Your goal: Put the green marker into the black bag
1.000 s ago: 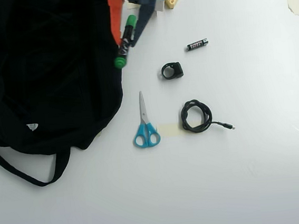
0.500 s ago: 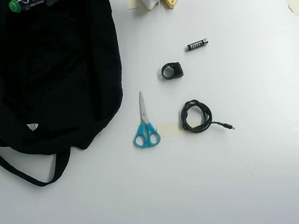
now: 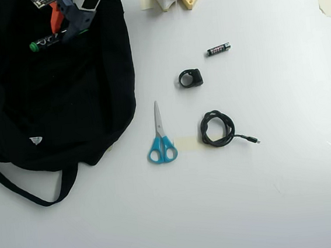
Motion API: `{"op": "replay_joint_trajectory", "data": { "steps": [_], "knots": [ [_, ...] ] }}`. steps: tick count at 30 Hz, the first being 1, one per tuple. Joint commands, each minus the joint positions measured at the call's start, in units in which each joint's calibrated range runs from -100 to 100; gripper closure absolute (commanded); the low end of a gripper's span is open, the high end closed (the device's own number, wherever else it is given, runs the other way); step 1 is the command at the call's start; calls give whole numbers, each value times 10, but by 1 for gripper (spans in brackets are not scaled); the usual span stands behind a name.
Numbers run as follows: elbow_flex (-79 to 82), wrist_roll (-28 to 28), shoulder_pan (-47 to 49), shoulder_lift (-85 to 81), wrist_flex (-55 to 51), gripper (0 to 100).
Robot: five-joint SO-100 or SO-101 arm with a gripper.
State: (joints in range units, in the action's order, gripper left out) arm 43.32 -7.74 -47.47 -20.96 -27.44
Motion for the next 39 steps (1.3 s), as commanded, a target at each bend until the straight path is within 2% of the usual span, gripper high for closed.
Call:
{"op": "replay_joint_trajectory", "data": {
  "steps": [1,3,8,11,12,15,17,19,21,26,39],
  "knots": [
    [-3,2,-4,-7,56,91],
    [-2,2,0,-14,67,86],
    [3,10,27,-14,93,86],
    [20,21,80,-71,57,89],
    [38,22,109,-142,35,98],
    [49,22,261,-324,-45,98],
    [50,71,408,-419,-112,98],
    [50,99,489,-453,-151,98],
    [49,100,572,-454,-205,98],
    [49,100,609,-454,-249,98],
    [77,100,638,-502,-479,98]
  ]
}}
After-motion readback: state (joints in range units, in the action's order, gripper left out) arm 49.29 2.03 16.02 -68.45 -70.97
